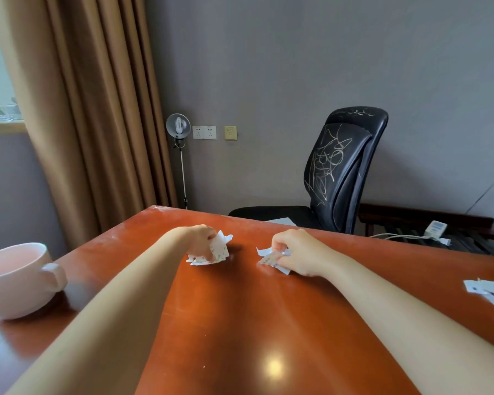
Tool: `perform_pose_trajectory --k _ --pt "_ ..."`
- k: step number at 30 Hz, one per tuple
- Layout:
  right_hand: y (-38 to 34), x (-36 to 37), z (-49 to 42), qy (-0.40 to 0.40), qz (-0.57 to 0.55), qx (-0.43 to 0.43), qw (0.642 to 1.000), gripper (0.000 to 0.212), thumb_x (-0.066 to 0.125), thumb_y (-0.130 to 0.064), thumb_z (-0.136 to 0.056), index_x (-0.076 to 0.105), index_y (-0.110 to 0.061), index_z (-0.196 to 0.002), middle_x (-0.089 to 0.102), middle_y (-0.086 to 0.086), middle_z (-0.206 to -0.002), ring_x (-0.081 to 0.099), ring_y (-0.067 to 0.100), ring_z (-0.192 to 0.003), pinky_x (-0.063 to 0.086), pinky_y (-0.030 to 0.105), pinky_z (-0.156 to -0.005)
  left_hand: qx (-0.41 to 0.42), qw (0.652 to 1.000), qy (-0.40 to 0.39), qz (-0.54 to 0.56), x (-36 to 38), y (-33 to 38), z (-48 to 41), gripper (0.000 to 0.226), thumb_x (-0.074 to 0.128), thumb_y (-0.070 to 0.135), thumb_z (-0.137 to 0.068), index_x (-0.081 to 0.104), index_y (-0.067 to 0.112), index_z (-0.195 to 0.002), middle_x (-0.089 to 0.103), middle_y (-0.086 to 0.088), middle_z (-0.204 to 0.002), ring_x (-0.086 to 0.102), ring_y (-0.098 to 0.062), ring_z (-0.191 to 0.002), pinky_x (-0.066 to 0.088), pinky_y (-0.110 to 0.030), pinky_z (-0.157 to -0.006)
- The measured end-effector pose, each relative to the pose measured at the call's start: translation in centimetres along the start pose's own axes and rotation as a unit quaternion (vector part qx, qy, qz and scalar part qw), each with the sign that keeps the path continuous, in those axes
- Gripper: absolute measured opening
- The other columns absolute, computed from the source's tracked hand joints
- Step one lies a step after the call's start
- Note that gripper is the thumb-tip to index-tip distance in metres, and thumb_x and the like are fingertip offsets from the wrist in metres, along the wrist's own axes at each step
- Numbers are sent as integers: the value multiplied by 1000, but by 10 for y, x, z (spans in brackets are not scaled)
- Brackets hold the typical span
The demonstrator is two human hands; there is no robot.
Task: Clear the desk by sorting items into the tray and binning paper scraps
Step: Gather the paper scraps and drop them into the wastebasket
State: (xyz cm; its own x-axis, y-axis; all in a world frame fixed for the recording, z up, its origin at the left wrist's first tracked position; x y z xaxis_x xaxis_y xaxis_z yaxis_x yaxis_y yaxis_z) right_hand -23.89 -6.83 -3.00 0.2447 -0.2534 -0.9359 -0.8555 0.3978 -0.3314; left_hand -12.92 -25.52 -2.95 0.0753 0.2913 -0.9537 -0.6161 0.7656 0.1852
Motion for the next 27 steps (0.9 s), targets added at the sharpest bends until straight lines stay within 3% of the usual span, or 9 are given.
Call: perform_pose_trajectory --k 3,6,8,11,15,20,23,25,27 --pt "2 -3 2 1 -8 -1 1000 11 60 -18 -90 55 -26 -84 56 -3 -108 54 11 -88 37 18 -56 -6 1000 -8 4 0 -1 0 49 65 24 -85 49 11 -129 56 -7 -115 54 -21 -92 45 -23 -68" --pt "2 -8 6 3 -17 -5 1000 11 61 -18 -89 55 -25 -83 54 -7 -102 52 8 -81 36 19 -57 6 999 2 47 2 -7 1 29 67 27 -81 61 10 -104 56 -2 -91 53 -18 -78 41 -22 -55" --pt "0 -13 10 6 -32 -7 999 11 62 -19 -88 55 -26 -82 54 -8 -103 54 12 -91 37 20 -61 15 992 19 123 3 -11 5 17 68 25 -81 63 11 -88 61 -4 -87 58 -20 -78 49 -26 -61" --pt "-8 -21 17 23 -67 -14 997 20 64 -20 -85 53 -33 -75 57 -6 -107 56 14 -102 46 28 -78 29 955 4 295 1 -13 21 17 68 19 -83 65 9 -96 68 -9 -100 66 -26 -95 56 -36 -86" --pt "-29 -34 30 41 -105 -26 993 21 65 -19 -83 55 -35 -72 65 -6 -100 60 14 -99 52 37 -87 89 915 1 394 -8 -9 59 6 67 13 -85 62 15 -85 66 0 -86 66 -13 -82 55 -28 -79" --pt "-74 -45 48 42 -125 -74 988 9 63 -22 -87 58 -28 -83 67 -5 -99 62 11 -96 52 31 -80 139 875 28 463 -14 -16 127 12 65 7 -86 60 16 -92 66 6 -77 65 -4 -68 52 -18 -62" --pt "-110 -44 60 33 -142 -109 983 11 62 -19 -87 56 -28 -89 66 -6 -102 61 9 -96 49 22 -74 123 875 75 462 -11 -39 168 34 76 21 -74 59 9 -101 67 -4 -84 66 -15 -76 55 -31 -71" --pt "-135 -39 68 20 -157 -126 979 16 62 -18 -87 54 -27 -97 65 -6 -101 60 7 -94 45 17 -69 99 869 97 476 -8 -57 195 42 77 18 -71 60 7 -108 70 -13 -97 68 -25 -87 55 -42 -83" --pt "-162 -31 74 4 -171 -146 974 18 62 -19 -87 55 -27 -101 65 -7 -101 61 7 -94 45 16 -67 77 868 115 477 -3 -77 222 43 77 14 -72 61 11 -112 71 -11 -104 69 -24 -95 54 -42 -89"
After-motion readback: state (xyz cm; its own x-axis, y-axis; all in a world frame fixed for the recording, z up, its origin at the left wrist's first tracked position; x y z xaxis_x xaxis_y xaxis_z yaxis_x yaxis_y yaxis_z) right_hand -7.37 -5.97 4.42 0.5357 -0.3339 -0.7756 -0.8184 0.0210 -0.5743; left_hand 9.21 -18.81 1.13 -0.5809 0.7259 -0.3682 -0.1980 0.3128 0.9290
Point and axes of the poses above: each hand's wrist, its own z-axis away from the middle knuckle, its own x-axis out of the palm, y = z × x, the point moved 3 cm from there along -z, towards the middle knuckle
